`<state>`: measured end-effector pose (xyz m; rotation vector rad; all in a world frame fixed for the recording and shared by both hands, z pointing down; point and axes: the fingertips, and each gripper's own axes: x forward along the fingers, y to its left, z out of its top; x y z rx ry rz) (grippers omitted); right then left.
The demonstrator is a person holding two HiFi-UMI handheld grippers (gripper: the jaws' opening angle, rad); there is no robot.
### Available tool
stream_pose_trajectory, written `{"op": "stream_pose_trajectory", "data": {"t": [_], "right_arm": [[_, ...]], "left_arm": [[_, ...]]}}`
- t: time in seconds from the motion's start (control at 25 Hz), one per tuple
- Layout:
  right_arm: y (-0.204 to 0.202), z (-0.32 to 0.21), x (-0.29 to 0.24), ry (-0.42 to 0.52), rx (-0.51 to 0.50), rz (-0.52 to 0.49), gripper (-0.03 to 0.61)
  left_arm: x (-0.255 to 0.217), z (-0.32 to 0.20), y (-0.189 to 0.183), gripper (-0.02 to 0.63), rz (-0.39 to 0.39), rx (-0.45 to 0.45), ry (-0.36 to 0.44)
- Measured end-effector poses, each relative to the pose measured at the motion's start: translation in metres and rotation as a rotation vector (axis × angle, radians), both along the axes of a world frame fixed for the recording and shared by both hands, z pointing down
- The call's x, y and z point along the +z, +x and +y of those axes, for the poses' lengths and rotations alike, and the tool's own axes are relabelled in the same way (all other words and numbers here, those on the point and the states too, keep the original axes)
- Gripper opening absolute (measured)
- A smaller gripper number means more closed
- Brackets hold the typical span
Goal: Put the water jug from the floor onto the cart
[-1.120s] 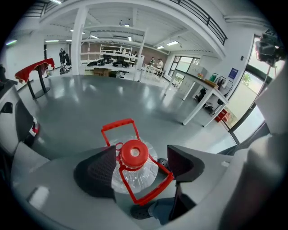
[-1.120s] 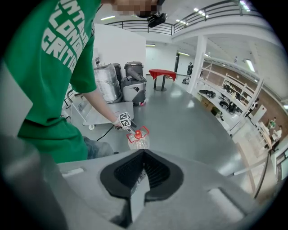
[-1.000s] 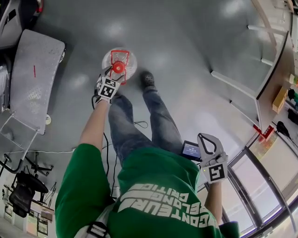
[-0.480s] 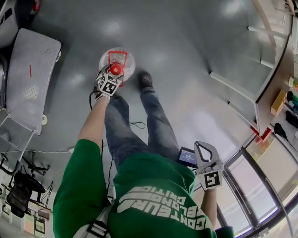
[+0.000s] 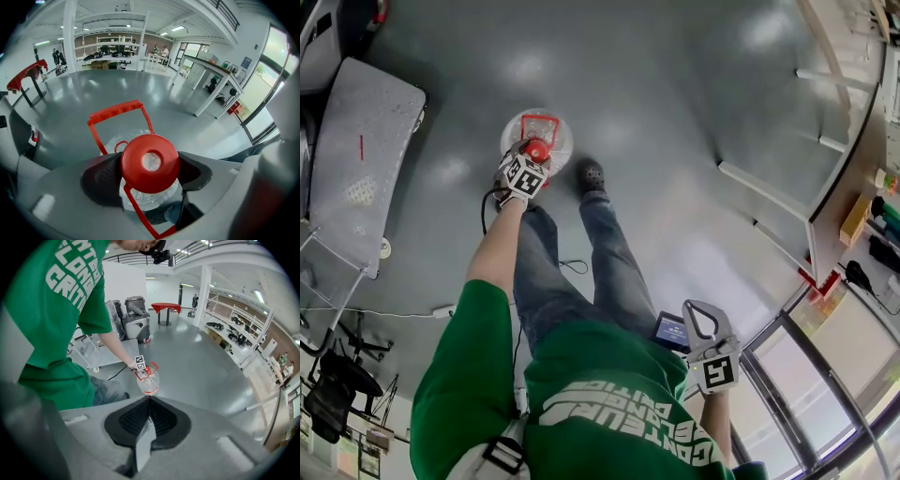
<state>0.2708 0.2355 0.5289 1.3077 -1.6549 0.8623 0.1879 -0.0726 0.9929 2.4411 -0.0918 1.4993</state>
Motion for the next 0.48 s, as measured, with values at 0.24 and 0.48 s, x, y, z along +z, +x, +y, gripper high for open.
{"op": "stream_pose_trajectory", "data": {"t": [0.24, 0.48], "right_arm": [[-0.004, 0.005, -0.003, 0.004, -0.007, 0.002, -0.008], [-0.005, 0.003, 0.0, 0.013, -0.032, -0.02, -0.008]], "left_arm": [[0.002, 0.009, -0.008, 0.344, -0.035, 0.014, 0.002], [-0.019, 0.008, -0.019, 0.344, -0.021, -0.053, 0.01]]}}
